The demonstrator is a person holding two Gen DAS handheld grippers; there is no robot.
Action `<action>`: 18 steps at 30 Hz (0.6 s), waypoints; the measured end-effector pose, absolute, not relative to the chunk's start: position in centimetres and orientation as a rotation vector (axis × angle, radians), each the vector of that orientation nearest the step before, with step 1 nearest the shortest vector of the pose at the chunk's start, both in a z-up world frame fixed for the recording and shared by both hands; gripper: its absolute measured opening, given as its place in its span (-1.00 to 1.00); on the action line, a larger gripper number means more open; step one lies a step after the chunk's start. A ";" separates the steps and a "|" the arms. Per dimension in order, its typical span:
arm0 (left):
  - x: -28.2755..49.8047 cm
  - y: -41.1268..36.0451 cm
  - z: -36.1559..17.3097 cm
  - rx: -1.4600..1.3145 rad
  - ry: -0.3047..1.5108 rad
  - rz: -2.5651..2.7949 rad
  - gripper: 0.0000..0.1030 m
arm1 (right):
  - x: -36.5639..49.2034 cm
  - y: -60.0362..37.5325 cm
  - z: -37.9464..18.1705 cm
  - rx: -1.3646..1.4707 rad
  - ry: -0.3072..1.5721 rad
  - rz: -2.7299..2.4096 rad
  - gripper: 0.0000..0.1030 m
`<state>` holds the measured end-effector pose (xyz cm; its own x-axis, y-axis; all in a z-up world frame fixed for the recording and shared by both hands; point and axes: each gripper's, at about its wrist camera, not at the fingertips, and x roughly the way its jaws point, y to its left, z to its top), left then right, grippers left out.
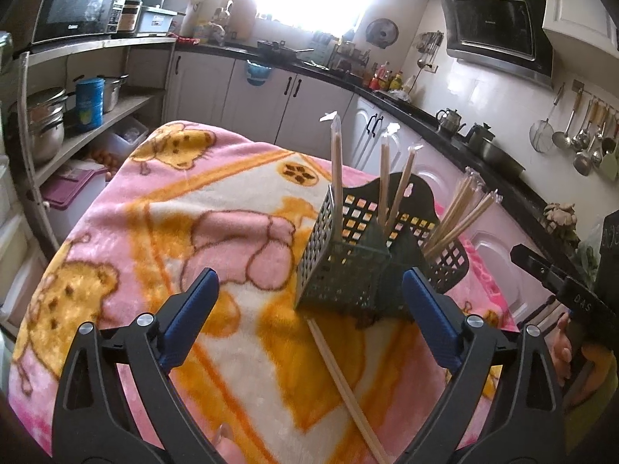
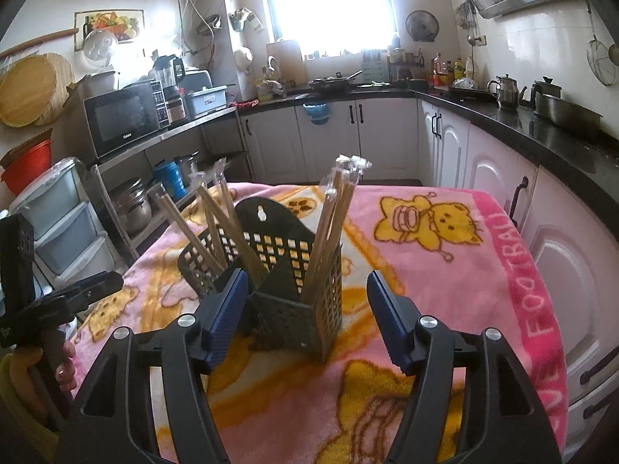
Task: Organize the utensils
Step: 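Pull both tools back and lower them toward the last loose chopsticks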
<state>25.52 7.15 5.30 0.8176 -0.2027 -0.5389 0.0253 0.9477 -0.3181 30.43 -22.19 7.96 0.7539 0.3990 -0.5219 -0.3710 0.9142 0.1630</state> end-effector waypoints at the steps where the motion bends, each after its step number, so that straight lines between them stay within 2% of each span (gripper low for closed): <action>1: 25.3 7.2 5.1 -0.309 0.606 -0.123 0.69 | 30.3 -22.2 7.8 0.050 0.584 0.421 0.20; 18: 24.1 4.9 2.5 -0.300 0.657 -0.149 0.69 | 27.7 -23.7 4.9 0.047 0.651 0.407 0.21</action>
